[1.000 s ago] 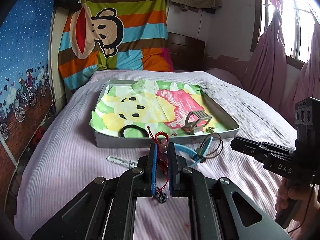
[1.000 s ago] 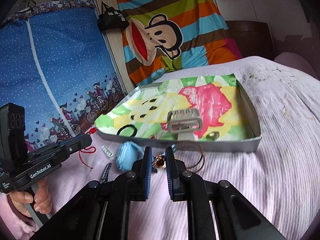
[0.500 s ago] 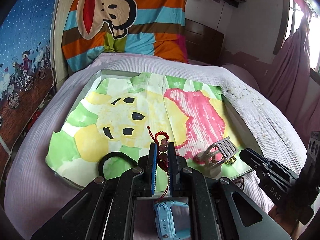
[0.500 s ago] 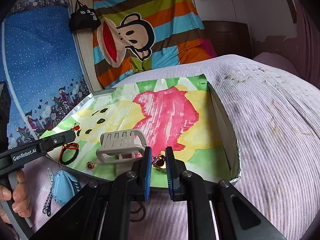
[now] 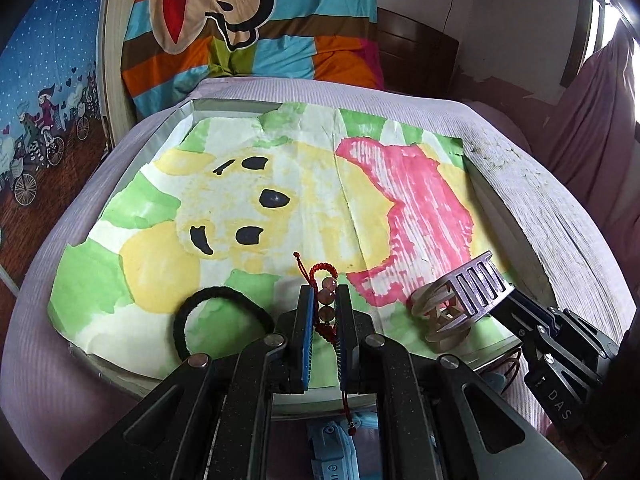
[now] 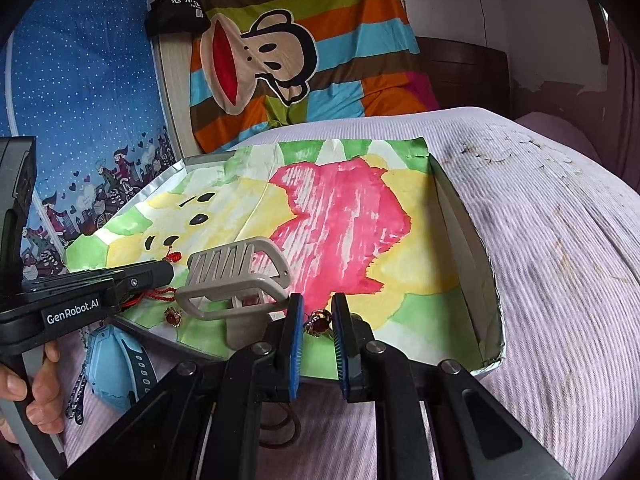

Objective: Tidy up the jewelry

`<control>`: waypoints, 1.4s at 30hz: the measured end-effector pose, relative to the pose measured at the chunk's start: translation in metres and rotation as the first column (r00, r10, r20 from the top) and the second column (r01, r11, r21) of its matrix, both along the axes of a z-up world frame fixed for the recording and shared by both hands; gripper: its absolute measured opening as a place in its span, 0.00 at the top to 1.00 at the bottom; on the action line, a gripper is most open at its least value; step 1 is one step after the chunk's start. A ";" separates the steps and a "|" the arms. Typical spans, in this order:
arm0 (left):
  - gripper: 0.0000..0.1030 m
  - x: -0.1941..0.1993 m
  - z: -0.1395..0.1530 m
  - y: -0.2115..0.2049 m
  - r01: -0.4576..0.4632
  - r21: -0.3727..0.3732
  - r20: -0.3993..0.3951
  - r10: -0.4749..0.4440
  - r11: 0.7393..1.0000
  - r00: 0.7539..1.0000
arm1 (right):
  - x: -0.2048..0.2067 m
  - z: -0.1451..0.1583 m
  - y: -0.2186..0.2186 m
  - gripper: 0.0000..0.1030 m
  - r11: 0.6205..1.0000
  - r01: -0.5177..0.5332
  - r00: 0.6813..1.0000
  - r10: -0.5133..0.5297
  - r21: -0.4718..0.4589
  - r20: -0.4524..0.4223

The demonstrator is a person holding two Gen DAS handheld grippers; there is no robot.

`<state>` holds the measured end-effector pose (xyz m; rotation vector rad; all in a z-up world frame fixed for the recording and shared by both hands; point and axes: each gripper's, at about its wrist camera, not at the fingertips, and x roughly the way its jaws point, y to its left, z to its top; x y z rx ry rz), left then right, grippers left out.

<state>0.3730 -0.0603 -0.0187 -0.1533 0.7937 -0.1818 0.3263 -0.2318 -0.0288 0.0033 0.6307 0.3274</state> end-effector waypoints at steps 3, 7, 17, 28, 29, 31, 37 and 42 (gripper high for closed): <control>0.92 -0.003 0.002 -0.001 0.008 -0.007 0.016 -0.008 1.000 1.000 | -0.001 0.001 0.001 0.81 1.000 -0.008 1.000 0.008 0.001 0.014; 0.87 -0.008 0.006 -0.001 0.007 -0.017 0.043 -0.006 1.000 0.999 | -0.006 0.002 0.002 0.70 1.000 -0.009 0.999 0.009 -0.002 0.038; 0.41 -0.044 0.035 0.012 -0.052 -0.060 0.176 0.061 0.997 0.982 | -0.037 0.023 -0.016 0.18 0.996 0.040 0.984 -0.053 0.081 0.168; 0.17 -0.118 0.072 0.033 -0.134 -0.109 0.284 0.160 0.985 0.945 | -0.096 0.057 -0.024 0.00 0.990 0.028 0.938 -0.074 0.140 0.337; 0.17 -0.125 0.075 0.034 -0.139 -0.100 0.295 0.163 0.985 0.942 | -0.102 0.060 -0.023 0.00 0.991 0.023 0.933 -0.069 0.132 0.353; 0.17 -0.138 0.080 0.033 -0.143 -0.080 0.313 0.161 0.986 0.936 | -0.112 0.065 -0.022 0.00 0.993 0.012 0.922 -0.057 0.118 0.383; 0.17 -0.179 0.089 0.033 -0.144 -0.035 0.363 0.147 0.989 0.920 | -0.139 0.071 -0.016 0.00 0.995 -0.023 0.905 -0.019 0.093 0.424; 0.16 -0.204 0.091 0.031 -0.147 0.005 0.383 0.134 0.989 0.914 | -0.157 0.067 -0.006 0.00 0.997 -0.049 0.905 0.020 0.057 0.425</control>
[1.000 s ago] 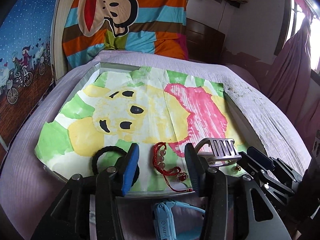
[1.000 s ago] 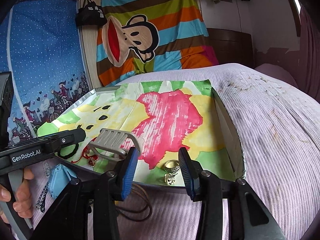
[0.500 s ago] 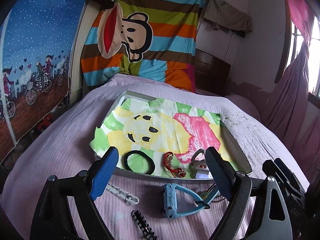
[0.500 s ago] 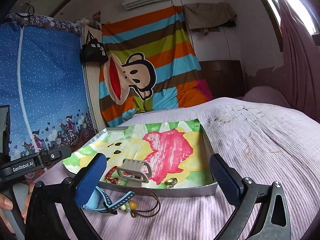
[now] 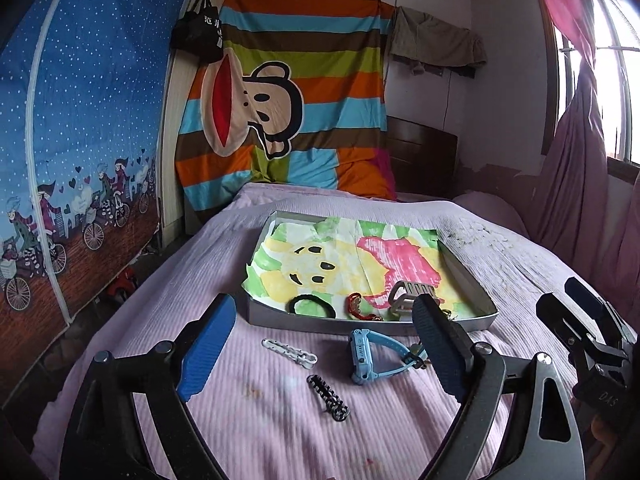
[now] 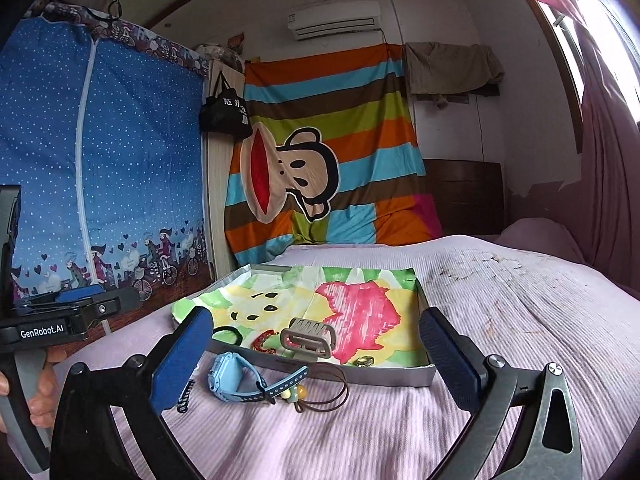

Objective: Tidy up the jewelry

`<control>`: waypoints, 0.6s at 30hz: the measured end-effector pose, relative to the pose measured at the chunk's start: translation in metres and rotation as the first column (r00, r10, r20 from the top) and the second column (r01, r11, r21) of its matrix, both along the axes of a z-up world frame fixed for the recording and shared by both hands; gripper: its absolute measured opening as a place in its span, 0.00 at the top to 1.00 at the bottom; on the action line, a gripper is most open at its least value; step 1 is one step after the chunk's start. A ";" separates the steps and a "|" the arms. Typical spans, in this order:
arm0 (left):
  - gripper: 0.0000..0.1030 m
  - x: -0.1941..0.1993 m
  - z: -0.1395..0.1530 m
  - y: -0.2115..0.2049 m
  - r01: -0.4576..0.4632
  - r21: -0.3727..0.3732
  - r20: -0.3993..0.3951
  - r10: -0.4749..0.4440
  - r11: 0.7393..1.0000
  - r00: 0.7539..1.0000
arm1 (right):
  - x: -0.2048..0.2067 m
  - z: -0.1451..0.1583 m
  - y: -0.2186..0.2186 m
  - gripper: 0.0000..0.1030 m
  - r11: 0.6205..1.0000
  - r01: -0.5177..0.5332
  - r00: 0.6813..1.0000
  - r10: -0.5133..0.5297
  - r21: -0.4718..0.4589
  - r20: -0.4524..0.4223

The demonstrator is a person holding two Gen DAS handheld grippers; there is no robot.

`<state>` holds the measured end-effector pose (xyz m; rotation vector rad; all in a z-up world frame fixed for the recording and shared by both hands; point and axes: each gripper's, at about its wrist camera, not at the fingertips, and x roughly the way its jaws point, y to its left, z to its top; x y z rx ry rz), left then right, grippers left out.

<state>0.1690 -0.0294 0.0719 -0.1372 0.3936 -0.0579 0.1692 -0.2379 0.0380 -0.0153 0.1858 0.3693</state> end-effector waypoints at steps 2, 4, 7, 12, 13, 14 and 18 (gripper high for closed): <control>0.16 -0.006 -0.002 0.001 0.000 0.010 -0.004 0.000 1.000 1.000 | -0.004 -0.003 0.001 0.00 1.000 -0.011 1.000 0.010 -0.012 -0.008; 0.16 -0.010 -0.005 0.002 0.000 0.024 -0.016 0.000 1.000 1.000 | -0.004 -0.007 0.004 0.00 0.999 -0.019 1.000 0.019 -0.028 -0.021; 0.16 -0.011 -0.012 0.004 0.004 0.051 -0.040 -0.002 0.999 0.999 | -0.002 -0.012 0.006 0.00 0.999 -0.037 0.998 0.035 -0.039 -0.044; 0.16 -0.007 -0.027 0.008 0.023 0.078 -0.094 -0.016 0.997 0.995 | 0.007 -0.025 0.010 0.00 0.996 -0.056 0.993 0.050 -0.064 -0.105; 0.16 -0.005 -0.030 0.011 0.032 0.079 -0.106 -0.024 0.996 0.994 | 0.009 -0.028 0.012 0.00 0.996 -0.059 0.991 0.049 -0.074 -0.124; 0.16 -0.004 -0.034 0.011 0.042 0.079 -0.119 -0.033 0.996 0.992 | 0.011 -0.032 0.013 0.00 0.995 -0.061 0.989 0.049 -0.084 -0.142; 0.16 0.003 -0.049 0.009 0.077 0.093 -0.170 -0.060 0.993 0.984 | 0.020 -0.047 0.018 0.00 0.991 -0.083 0.976 0.059 -0.109 -0.211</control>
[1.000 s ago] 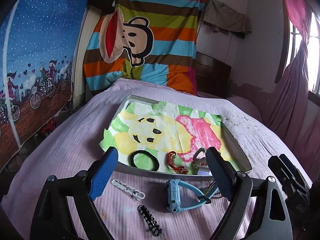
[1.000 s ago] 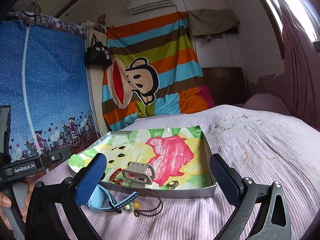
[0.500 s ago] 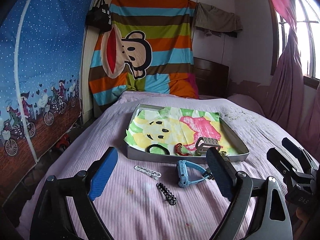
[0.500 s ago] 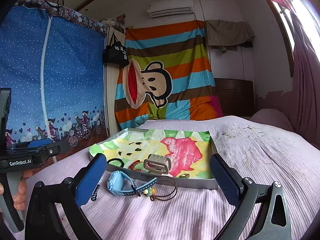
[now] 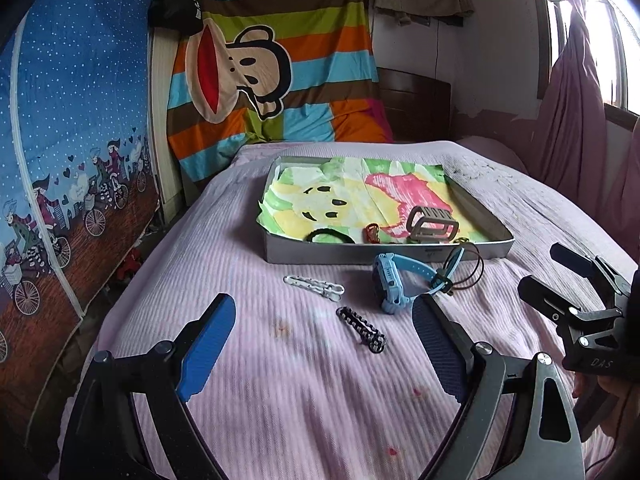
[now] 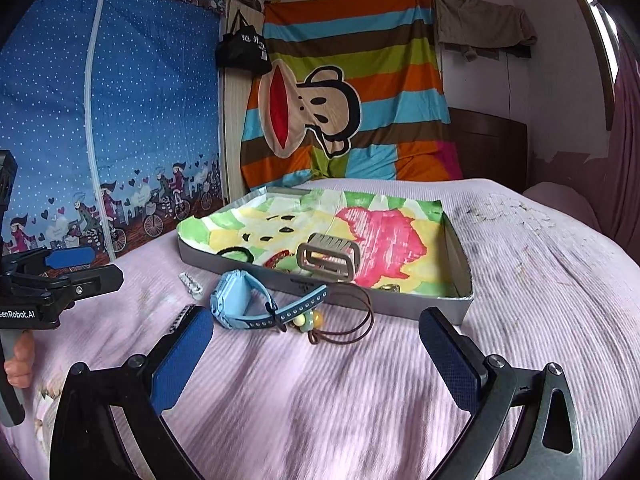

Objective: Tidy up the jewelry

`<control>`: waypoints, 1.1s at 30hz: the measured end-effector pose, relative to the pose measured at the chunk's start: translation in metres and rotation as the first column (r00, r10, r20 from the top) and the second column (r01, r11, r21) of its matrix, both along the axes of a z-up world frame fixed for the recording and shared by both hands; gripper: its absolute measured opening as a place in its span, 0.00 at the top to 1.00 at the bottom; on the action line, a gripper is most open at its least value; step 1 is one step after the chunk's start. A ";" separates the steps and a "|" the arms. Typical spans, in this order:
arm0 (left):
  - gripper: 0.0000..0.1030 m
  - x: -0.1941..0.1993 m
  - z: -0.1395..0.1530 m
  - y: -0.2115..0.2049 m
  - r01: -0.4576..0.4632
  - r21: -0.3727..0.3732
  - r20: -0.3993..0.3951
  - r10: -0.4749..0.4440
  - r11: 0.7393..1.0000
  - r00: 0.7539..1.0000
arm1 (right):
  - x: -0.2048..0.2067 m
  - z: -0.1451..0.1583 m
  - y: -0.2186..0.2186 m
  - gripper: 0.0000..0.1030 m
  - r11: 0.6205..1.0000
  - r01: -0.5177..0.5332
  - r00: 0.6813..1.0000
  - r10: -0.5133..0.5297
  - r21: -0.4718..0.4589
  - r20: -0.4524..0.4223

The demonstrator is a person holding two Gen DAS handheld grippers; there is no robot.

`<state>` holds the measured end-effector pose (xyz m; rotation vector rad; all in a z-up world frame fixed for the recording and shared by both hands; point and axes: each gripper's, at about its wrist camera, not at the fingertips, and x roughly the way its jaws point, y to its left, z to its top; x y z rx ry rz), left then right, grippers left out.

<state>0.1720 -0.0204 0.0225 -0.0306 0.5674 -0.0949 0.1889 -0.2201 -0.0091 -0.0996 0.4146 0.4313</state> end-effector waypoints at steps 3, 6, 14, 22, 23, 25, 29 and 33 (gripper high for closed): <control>0.16 0.007 -0.010 -0.002 0.015 0.004 -0.025 -0.015 1.000 1.000 | 0.006 -0.008 0.003 0.00 1.000 -0.008 0.999 0.008 -0.018 -0.043; 0.16 0.013 -0.020 -0.002 0.032 -0.002 -0.058 -0.032 0.999 0.998 | 0.010 -0.016 0.003 0.00 1.000 -0.010 0.997 0.008 -0.025 -0.079; 0.21 0.031 -0.036 0.001 0.068 -0.060 -0.123 -0.075 0.996 0.990 | 0.028 -0.031 -0.002 0.13 1.000 0.001 0.984 -0.003 -0.008 -0.179; 0.49 0.050 -0.046 -0.011 0.138 -0.089 -0.187 -0.152 0.986 0.971 | 0.044 -0.044 0.001 0.30 0.999 0.013 0.967 -0.020 -0.030 -0.254; 0.54 0.053 -0.048 -0.014 0.146 -0.078 -0.197 -0.159 0.986 0.967 | 0.046 -0.044 0.002 0.32 0.999 0.014 0.966 -0.021 -0.033 -0.256; 0.61 0.059 -0.053 -0.020 0.155 -0.059 -0.219 -0.165 0.986 0.962 | 0.049 -0.043 0.004 0.34 0.999 0.010 0.968 -0.019 -0.035 -0.251; 0.72 0.069 -0.063 -0.022 0.139 -0.041 -0.245 -0.145 0.989 0.959 | 0.057 -0.041 0.008 0.37 0.999 0.006 0.971 -0.015 -0.041 -0.238; 0.75 0.076 -0.068 -0.017 0.129 -0.054 -0.250 -0.138 0.990 0.958 | 0.069 -0.044 0.012 0.38 0.999 -0.001 0.967 -0.011 -0.047 -0.253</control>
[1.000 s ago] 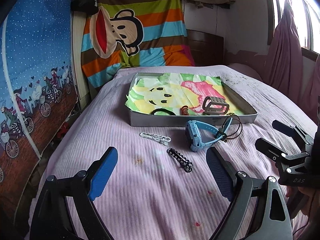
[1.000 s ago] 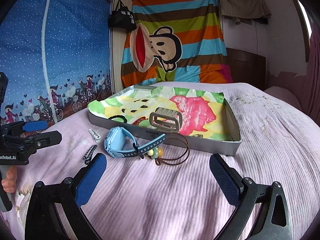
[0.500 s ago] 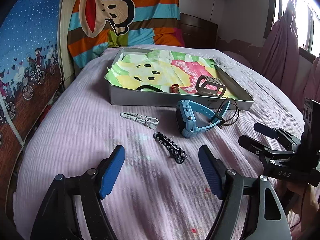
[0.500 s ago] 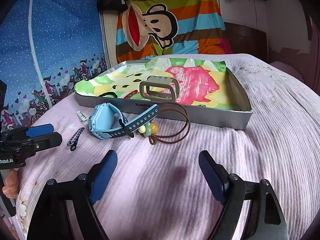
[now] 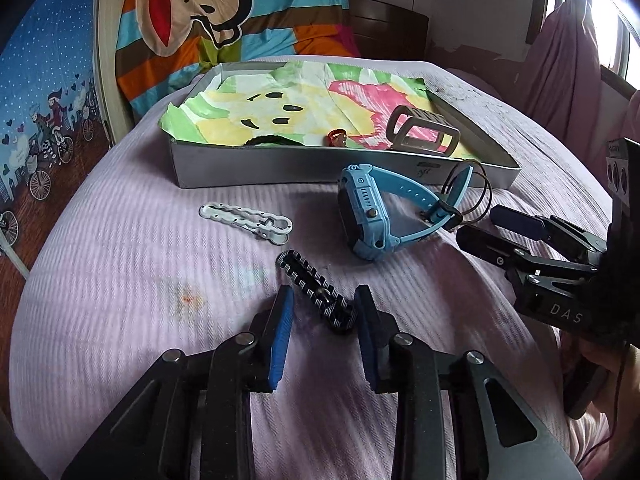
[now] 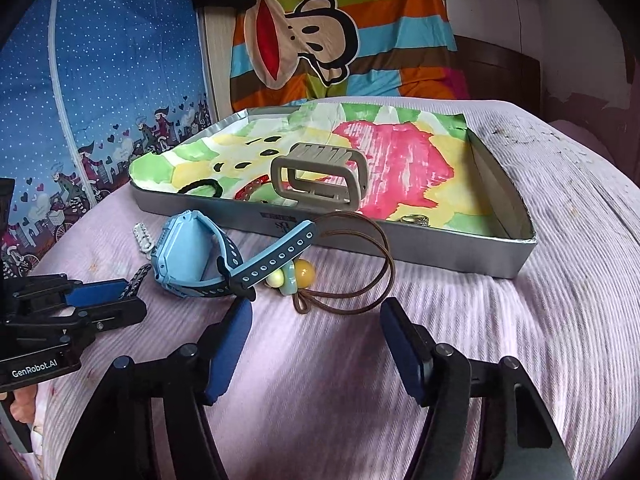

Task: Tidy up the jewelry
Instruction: 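Grasp the black chain bracelet with left tool while right tool grasps beaded hair tie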

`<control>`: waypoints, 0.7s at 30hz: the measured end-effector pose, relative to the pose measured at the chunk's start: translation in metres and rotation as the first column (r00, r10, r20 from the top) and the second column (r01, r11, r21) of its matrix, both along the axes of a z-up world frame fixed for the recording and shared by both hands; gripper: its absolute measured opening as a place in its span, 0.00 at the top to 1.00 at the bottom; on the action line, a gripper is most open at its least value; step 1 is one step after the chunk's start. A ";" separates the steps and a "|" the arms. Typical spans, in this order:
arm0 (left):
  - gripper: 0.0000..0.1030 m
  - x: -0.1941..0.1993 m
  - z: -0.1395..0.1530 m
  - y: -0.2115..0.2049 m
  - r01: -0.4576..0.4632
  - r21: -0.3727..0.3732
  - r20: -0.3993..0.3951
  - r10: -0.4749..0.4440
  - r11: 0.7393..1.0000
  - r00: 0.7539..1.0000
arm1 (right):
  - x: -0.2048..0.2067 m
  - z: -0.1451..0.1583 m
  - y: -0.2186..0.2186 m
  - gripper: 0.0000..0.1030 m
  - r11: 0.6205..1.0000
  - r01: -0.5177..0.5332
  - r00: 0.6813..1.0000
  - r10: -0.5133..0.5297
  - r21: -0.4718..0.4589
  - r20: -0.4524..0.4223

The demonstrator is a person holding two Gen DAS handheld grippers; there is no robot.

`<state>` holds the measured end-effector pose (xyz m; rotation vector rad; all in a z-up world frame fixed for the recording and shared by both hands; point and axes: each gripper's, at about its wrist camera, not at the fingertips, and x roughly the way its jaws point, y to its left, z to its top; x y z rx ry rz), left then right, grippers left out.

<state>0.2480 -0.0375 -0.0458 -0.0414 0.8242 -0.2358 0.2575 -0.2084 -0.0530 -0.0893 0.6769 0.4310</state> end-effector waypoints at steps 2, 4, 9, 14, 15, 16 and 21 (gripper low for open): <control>0.77 0.002 -0.001 0.002 -0.004 -0.006 -0.001 0.004 1.000 1.000 | 0.005 -0.001 0.002 0.41 1.000 0.001 1.000 -0.001 -0.006 -0.002; 0.80 0.004 -0.002 0.005 -0.012 -0.010 0.000 0.012 1.000 1.000 | 0.010 -0.001 0.003 0.43 1.000 0.000 1.000 0.000 -0.011 -0.002; 0.87 0.006 -0.003 0.010 -0.033 -0.029 0.009 0.033 0.999 0.999 | 0.015 -0.001 0.007 0.50 1.000 -0.008 1.000 0.008 -0.015 0.002; 0.87 0.003 -0.003 0.011 -0.033 -0.039 0.020 0.033 0.999 0.999 | 0.021 -0.004 0.014 0.56 0.999 -0.028 1.000 0.027 -0.034 -0.005; 0.87 0.002 -0.003 0.012 -0.032 -0.041 0.021 0.033 0.999 0.999 | 0.022 -0.004 0.015 0.57 0.999 -0.031 0.999 0.031 -0.035 -0.006; 0.87 0.003 -0.003 0.011 -0.033 -0.043 0.023 0.034 0.999 0.999 | 0.023 -0.005 0.016 0.58 0.999 -0.035 0.999 0.035 -0.036 -0.008; 0.87 0.003 -0.004 0.010 -0.033 -0.043 0.023 0.034 0.999 0.999 | 0.028 -0.008 0.021 0.70 0.998 -0.056 0.998 0.056 -0.036 -0.021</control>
